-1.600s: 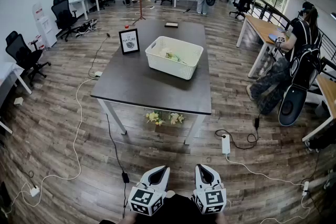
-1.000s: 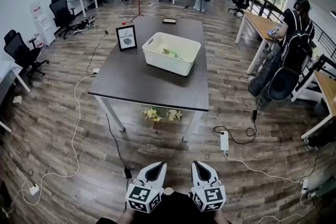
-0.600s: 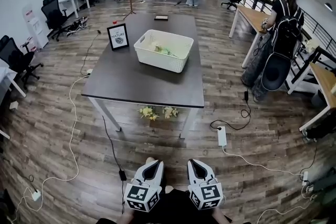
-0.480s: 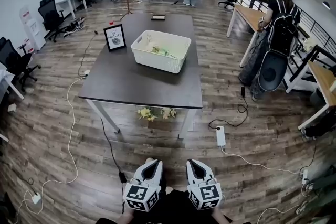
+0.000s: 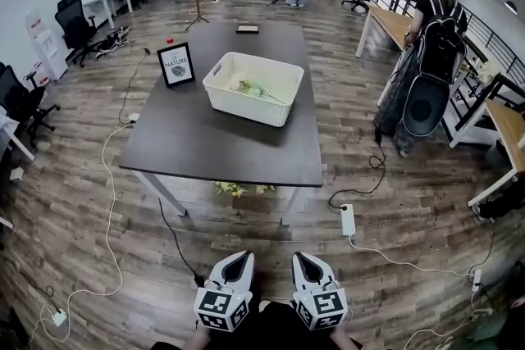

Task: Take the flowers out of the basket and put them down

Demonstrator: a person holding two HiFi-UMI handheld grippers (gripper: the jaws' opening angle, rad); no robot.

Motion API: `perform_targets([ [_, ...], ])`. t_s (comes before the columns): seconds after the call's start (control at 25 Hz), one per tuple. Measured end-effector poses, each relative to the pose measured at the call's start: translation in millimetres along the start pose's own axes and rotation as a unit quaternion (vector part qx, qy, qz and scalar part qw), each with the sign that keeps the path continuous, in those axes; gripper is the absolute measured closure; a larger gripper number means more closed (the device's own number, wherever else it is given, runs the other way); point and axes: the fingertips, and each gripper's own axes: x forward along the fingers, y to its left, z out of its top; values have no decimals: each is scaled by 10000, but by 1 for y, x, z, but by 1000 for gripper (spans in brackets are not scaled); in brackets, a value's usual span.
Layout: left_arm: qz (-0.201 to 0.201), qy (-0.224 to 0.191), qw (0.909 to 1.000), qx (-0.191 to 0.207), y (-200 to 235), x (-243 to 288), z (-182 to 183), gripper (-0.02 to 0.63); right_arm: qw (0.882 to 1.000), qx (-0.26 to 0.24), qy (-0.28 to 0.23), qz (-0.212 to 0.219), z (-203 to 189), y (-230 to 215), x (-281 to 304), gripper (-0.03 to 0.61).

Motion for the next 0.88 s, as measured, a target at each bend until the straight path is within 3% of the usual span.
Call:
perform_targets([
  [0.36,-85,-9,9999,58,56,57,38,604,9999,-9,18,-134,33,-20,80,571],
  [0.88,-366,72,9991,192,142,115,84,604,9997,54,-25,-233,67,-11,184,571],
])
